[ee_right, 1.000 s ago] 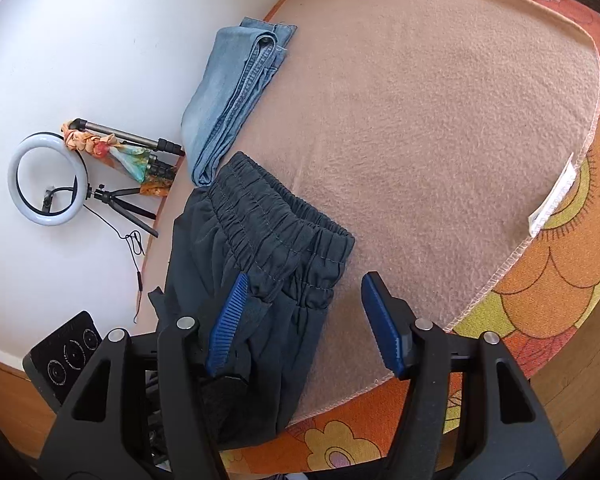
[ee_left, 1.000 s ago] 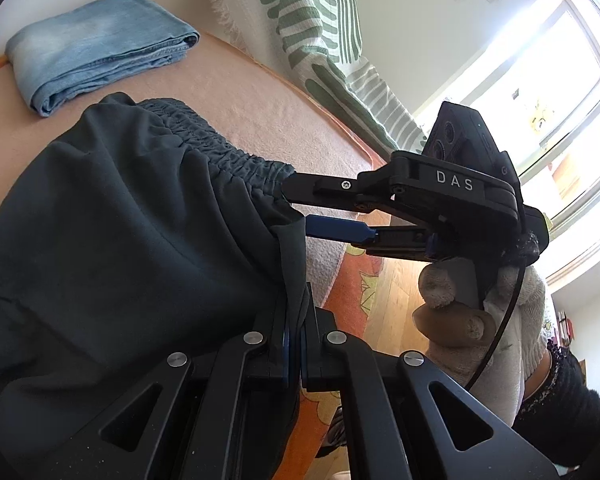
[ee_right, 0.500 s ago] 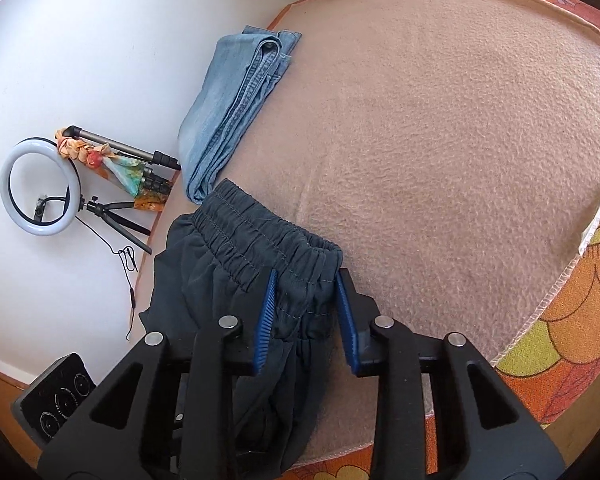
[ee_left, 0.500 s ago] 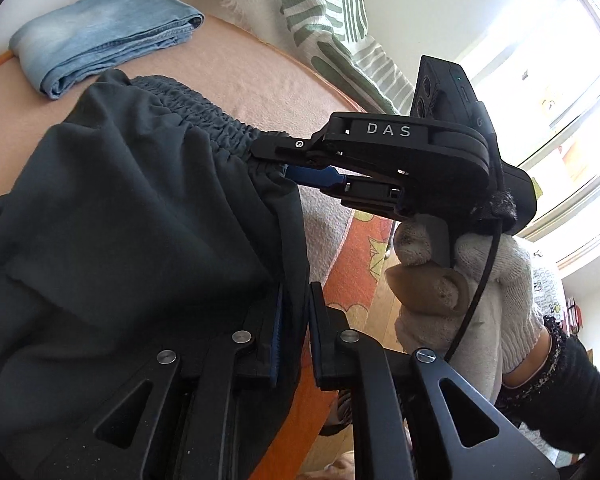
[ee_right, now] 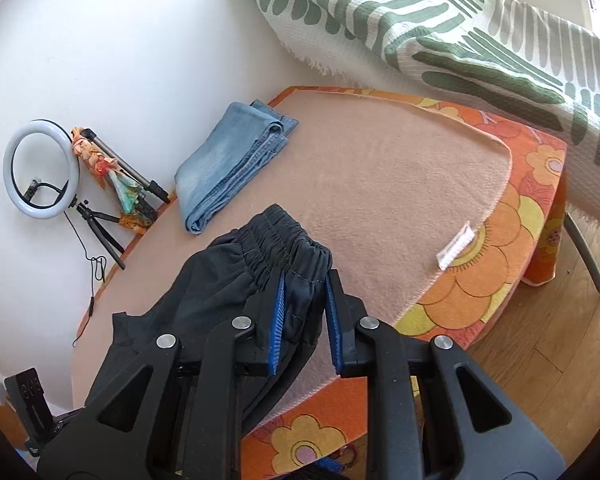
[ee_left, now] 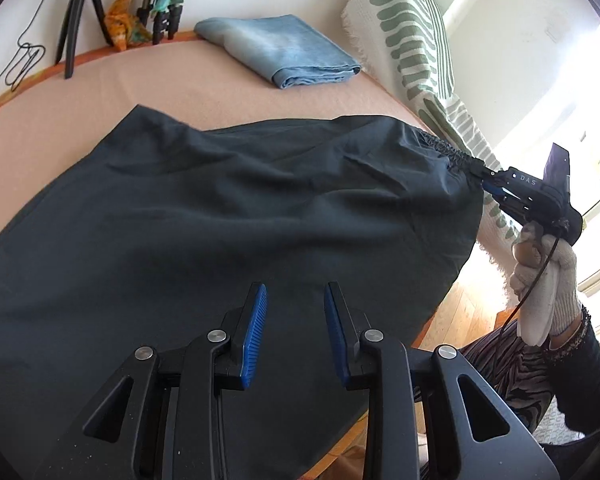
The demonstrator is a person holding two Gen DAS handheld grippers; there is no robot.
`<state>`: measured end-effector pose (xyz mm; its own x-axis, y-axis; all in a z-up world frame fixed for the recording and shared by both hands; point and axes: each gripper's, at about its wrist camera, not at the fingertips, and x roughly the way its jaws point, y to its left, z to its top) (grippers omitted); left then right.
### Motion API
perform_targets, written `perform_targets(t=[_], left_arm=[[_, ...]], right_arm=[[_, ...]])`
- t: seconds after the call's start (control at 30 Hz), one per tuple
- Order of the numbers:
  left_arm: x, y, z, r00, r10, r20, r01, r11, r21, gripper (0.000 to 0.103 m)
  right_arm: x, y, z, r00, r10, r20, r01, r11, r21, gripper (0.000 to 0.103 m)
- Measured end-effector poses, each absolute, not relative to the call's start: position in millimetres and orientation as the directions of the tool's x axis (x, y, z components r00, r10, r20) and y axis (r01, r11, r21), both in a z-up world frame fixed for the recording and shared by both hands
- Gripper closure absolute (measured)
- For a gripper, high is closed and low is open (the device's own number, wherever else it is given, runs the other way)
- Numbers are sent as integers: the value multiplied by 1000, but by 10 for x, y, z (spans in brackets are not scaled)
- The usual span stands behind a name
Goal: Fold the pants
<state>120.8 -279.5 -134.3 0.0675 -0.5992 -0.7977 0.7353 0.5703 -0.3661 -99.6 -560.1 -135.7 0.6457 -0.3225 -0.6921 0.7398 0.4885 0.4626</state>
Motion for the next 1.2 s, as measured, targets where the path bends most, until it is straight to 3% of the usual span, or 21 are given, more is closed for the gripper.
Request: perform_targets(t=[0.1,0.23,0.33,0.43,0.6,0.87,0.9,0.97,1.07,1.2], left_arm=[[1177,-2722,-1464,61,-589,-806,722,584,-373,75],[1183,-2593,-1507,70,-600,-797,707,593,-385,75],[1209,-2471,-1451,98,-605,-790,700,606,-378,75],[1200,-2252,-1377,146,-597,-789,687,635,-353,75],[1257,-1833,-1286,231,-579,-782,627,703,-336,75],[1412,-1052,-1157,414,-515,-751,477,825,-303,75],[1449,-941,-1149,427,-510,-746,450,836,-314,67],[1508,-704,-1121,469,-490,-735,392,861,-324,54],[1577,-376,-1055,529,-442,-724,320,895,-312,54],[1610,130,-989,604,-346,-718,205,938,-280,54]], right_arm=[[-1028,-5723,-1618,599,-272,-753,776,429,463,82],[-1051,-5783,-1661,554,-236,-799,796,432,424,72],[-1064,-5686,-1355,512,-359,-780,811,500,303,70],[-976,-5593,-1047,578,-376,-724,756,582,301,70],[-420,-5412,-770,673,-283,-683,600,749,281,70],[630,-5079,-757,717,-92,-691,373,888,269,70],[755,-5018,-765,715,-75,-695,344,903,257,69],[990,-4911,-798,709,-26,-705,286,924,253,61],[1365,-4732,-869,689,89,-719,182,939,291,49],[1858,-4423,-1031,620,172,-765,69,960,272,47]])
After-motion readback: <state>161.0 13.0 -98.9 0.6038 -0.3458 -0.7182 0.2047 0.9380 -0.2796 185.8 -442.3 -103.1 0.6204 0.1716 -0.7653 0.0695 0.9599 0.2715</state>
